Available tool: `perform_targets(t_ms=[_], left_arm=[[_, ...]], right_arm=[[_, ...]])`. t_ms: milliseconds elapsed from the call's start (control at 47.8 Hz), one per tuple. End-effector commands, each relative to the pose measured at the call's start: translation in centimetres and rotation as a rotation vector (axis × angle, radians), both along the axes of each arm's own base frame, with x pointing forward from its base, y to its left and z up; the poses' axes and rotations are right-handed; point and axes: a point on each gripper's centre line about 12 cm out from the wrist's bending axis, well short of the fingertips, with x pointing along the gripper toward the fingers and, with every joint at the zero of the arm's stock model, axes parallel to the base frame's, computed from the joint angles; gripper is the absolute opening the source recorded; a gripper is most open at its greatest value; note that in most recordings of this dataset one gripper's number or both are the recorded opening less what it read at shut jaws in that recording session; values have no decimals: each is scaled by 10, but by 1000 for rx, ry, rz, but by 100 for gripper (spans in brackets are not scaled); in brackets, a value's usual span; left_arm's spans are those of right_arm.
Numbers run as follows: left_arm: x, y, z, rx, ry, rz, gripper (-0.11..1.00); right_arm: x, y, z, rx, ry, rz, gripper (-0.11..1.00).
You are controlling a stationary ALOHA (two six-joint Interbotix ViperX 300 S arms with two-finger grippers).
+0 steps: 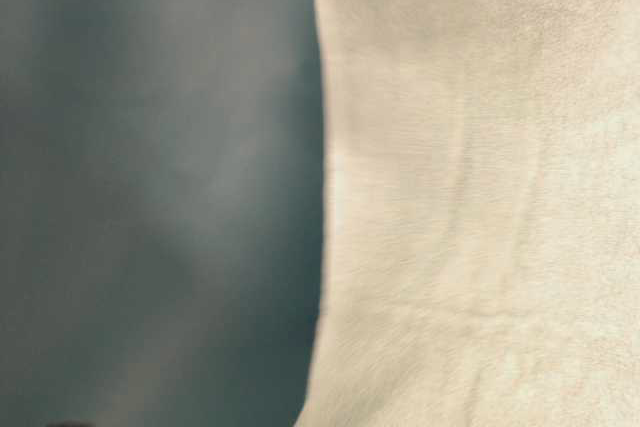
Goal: Fold a bath towel.
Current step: 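Lift the far edge with both grippers and fold it toward the near edge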
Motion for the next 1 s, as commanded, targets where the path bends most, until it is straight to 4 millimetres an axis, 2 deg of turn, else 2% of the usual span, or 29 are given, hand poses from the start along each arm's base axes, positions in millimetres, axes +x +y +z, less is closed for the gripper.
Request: perform_targets(t_ms=[0, 126, 230, 377, 649, 795, 984], left_arm=[[-7, -18, 9, -19, -43, 10, 4], [-11, -43, 1, -108, -87, 61, 4], [-11, -74, -17, -184, -73, 35, 4], [-7, -113, -42, -309, -56, 59, 4], [-1, -189, -78, -499, -9, 81, 4], [0, -237, -91, -546, 51, 11, 4], [7, -300, -94, -584, 105, -82, 4]], right_arm=[[-1, 18, 7, 12, -35, 6, 9], [3, 50, -2, 94, -57, 1, 9], [10, 82, -18, 182, -49, 18, 9], [19, 136, -42, 305, -19, 53, 9], [29, 229, -75, 451, 5, 95, 9], [37, 282, -93, 483, 75, 108, 9], [44, 349, -106, 514, 129, 136, 9]])
